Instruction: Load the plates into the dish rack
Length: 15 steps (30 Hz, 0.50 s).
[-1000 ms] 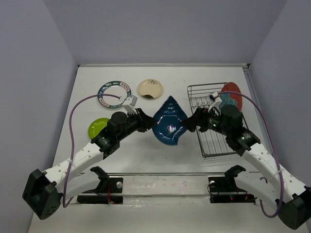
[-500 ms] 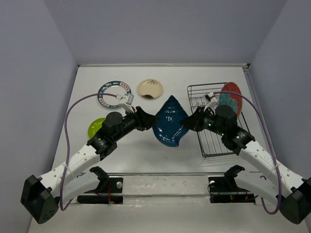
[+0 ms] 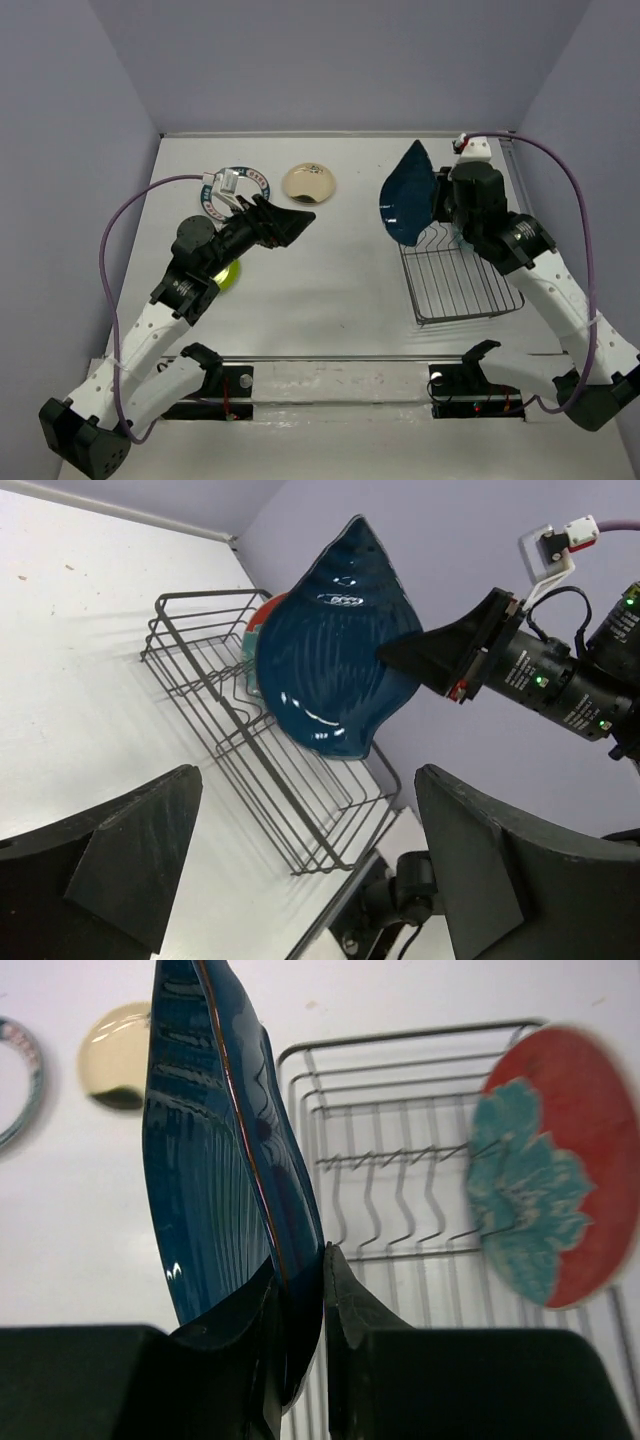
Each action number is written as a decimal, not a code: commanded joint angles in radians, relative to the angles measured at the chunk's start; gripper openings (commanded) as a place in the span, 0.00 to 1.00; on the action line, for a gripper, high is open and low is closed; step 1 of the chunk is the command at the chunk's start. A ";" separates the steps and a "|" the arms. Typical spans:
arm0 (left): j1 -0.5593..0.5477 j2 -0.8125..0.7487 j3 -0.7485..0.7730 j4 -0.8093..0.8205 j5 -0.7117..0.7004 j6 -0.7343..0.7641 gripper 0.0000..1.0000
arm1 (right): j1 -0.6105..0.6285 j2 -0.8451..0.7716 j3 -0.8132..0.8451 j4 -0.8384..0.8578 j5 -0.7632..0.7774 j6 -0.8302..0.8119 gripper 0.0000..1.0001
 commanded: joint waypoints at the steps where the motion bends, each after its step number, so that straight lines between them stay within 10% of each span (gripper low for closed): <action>1: 0.176 0.012 -0.076 0.170 0.316 -0.235 0.99 | -0.002 0.074 0.226 -0.059 0.316 -0.171 0.07; 15: 0.356 0.061 -0.140 0.155 0.473 -0.130 0.99 | -0.087 0.318 0.420 -0.181 0.496 -0.414 0.07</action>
